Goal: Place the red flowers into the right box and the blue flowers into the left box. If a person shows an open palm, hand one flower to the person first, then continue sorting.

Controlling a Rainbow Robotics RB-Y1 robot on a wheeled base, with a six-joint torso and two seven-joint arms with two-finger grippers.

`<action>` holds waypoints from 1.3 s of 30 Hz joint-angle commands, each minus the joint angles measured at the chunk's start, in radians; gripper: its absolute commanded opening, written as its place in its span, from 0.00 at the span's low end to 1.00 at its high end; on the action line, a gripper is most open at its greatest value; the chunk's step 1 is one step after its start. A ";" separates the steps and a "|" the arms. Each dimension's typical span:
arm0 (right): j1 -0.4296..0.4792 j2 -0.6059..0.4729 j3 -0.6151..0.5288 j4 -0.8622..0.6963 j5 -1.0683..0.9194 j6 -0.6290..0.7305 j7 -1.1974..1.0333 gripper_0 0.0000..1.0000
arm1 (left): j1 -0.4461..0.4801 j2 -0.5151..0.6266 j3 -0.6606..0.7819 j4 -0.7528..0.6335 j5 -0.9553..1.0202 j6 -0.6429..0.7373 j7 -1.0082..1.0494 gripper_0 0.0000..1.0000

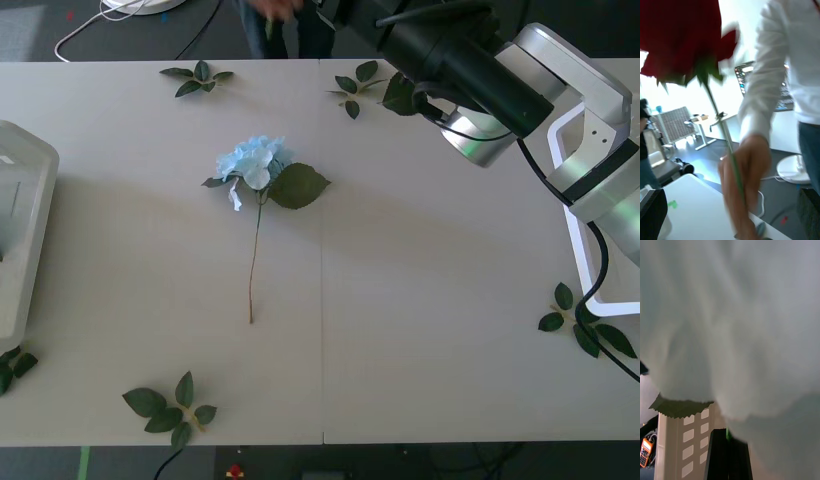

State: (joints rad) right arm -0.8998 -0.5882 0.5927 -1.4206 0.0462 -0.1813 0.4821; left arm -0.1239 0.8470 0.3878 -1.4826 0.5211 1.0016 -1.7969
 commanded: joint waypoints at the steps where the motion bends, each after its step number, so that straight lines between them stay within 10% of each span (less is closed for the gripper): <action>1: -0.050 -0.005 0.015 -0.126 -0.069 0.171 0.021 1.00 | 0.007 0.034 -0.006 -0.012 -0.010 -0.012 -0.045 0.00; 9: -0.011 -0.116 0.018 -0.380 -0.255 0.563 0.036 1.00 | 0.007 0.034 -0.006 -0.012 -0.010 -0.012 -0.045 0.07; 10: 0.010 -0.150 0.012 -0.440 -0.299 0.634 0.044 1.00 | 0.007 0.034 -0.006 -0.012 -0.010 -0.012 -0.045 0.38; 15: 0.102 -0.249 -0.054 -0.627 -0.451 0.835 0.148 1.00 | 0.007 0.034 -0.006 -0.012 -0.010 -0.012 -0.045 0.99; 39: 0.794 -0.515 -0.743 -0.929 -1.419 0.961 1.115 1.00 | 0.033 0.035 -0.047 -0.030 -0.067 -0.031 -0.071 1.00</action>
State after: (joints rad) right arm -0.1723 -1.0557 -0.0773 -2.3160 -1.3094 0.7807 1.4645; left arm -0.1066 0.8452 0.3578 -1.4735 0.4820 0.9626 -1.7969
